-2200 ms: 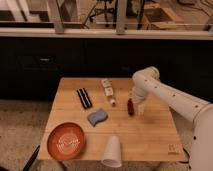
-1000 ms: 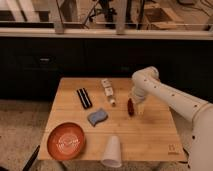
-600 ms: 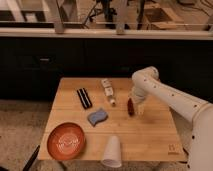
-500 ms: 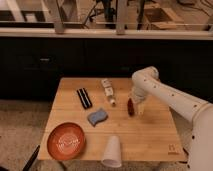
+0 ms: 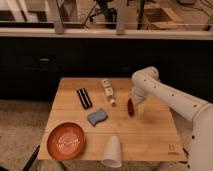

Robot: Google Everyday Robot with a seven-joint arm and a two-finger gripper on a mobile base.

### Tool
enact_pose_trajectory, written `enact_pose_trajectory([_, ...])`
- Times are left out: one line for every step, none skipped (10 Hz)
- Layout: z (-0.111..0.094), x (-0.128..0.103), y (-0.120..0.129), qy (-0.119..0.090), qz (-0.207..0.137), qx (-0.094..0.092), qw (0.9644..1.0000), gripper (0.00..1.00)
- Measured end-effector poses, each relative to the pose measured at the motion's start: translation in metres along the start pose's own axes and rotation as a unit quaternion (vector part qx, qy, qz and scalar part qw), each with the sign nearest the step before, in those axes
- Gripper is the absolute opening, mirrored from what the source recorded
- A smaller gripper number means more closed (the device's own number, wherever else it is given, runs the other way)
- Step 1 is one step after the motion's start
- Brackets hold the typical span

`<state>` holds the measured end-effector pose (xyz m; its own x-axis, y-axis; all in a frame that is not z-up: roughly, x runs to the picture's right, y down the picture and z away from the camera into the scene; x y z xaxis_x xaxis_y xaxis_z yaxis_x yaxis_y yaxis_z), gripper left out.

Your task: Place the pepper in the ceramic bowl

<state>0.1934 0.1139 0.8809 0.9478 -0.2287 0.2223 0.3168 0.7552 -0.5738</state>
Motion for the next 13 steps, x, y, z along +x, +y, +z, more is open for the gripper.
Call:
enact_pose_trajectory([0.0003,-0.0004,-0.0002,0.000,-0.001,0.000,1.0000,0.80])
enact_pose_trajectory([0.0004,-0.0004,-0.0004,0.001,-0.002,0.000,1.0000,0.80])
enact_pose_trajectory([0.0005,-0.0004,-0.0004,0.001,-0.002,0.001,1.0000,0.80])
enact_pose_trajectory([0.0005,-0.0002,-0.0004,0.001,-0.003,0.001,1.0000,0.80])
enact_pose_trajectory([0.0004,-0.0002,-0.0005,0.001,-0.003,0.001,1.0000,0.80])
enact_pose_trajectory([0.0000,-0.0001,-0.0007,0.000,-0.004,0.001,1.0000,0.80])
enact_pose_trajectory([0.0000,-0.0002,-0.0007,0.000,-0.005,0.001,1.0000,0.80])
enact_pose_trajectory([0.0000,-0.0003,-0.0006,0.000,-0.005,0.001,1.0000,0.80])
enact_pose_trajectory([0.0000,-0.0003,-0.0006,0.000,-0.005,0.001,1.0000,0.80])
enact_pose_trajectory([-0.0001,-0.0005,-0.0007,0.000,-0.006,0.001,1.0000,0.80])
enact_pose_trajectory([-0.0006,-0.0004,-0.0007,0.000,-0.006,0.001,1.0000,0.80])
enact_pose_trajectory([-0.0003,-0.0003,-0.0004,0.000,-0.007,0.001,1.0000,0.80])
enact_pose_trajectory([0.0003,-0.0003,-0.0003,0.000,-0.007,0.000,1.0000,0.80])
